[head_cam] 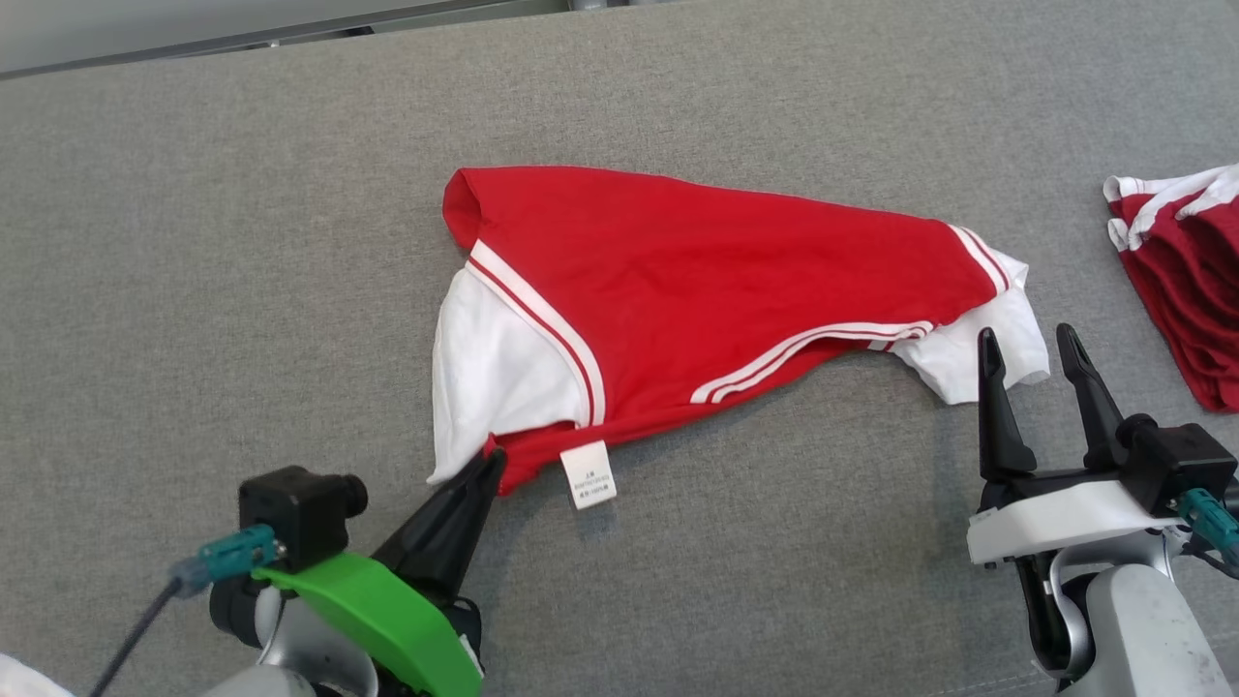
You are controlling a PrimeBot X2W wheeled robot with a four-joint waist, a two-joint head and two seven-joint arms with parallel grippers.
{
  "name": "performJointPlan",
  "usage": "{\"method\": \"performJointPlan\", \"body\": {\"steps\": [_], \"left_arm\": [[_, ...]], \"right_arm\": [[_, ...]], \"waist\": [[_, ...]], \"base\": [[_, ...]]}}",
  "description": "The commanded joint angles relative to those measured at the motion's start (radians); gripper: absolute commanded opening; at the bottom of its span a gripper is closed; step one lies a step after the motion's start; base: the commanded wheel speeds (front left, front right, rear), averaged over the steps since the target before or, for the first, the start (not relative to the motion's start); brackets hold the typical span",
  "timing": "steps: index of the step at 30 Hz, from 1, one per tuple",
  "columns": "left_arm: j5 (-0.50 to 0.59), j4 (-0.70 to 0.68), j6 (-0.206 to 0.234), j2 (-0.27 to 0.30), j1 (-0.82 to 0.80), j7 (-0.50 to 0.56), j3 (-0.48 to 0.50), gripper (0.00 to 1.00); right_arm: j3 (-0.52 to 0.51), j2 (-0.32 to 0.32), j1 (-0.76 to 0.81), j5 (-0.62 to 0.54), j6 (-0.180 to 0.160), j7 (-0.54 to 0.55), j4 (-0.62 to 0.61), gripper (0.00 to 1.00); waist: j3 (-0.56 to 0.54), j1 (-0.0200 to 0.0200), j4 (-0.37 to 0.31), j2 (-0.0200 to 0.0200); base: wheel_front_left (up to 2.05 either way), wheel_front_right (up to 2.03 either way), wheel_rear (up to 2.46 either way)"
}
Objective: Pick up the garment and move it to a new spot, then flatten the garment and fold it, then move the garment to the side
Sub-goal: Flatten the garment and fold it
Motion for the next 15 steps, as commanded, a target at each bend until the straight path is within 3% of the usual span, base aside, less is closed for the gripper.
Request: {"method": "performJointPlan", "body": {"steps": [1, 6, 10, 15], "left_arm": [[-0.009, -0.028, 0.004, 0.016, -0.015, 0.004, 0.013, 0.0], [-0.037, -0.235, 0.025, 0.091, -0.061, 0.045, 0.08, 0.0], [-0.049, -0.293, 0.027, 0.131, -0.148, 0.102, 0.136, 0.0], [-0.077, -0.242, -0.002, 0.091, -0.318, 0.213, 0.151, 0.0]], "right_arm": [[0.001, -0.003, 0.011, 0.009, 0.0, -0.003, 0.001, 1.0], [0.008, -0.003, 0.013, 0.017, 0.0, -0.003, 0.008, 1.0], [0.013, -0.003, 0.008, 0.026, 0.0, -0.003, 0.014, 1.0], [0.02, -0.003, -0.006, 0.038, 0.0, -0.003, 0.019, 1.0]], "waist": [[-0.004, 0.0, 0.001, 0.0081], [-0.013, 0.0, 0.0, 0.0081], [-0.021, 0.0, -0.005, 0.0081], [-0.023, 0.0, -0.016, 0.0081]], "base": [[0.0, 0.0, 0.0], [0.0, 0.0, 0.0], [0.0, 0.0, 0.0], [0.0, 0.0, 0.0]]}}
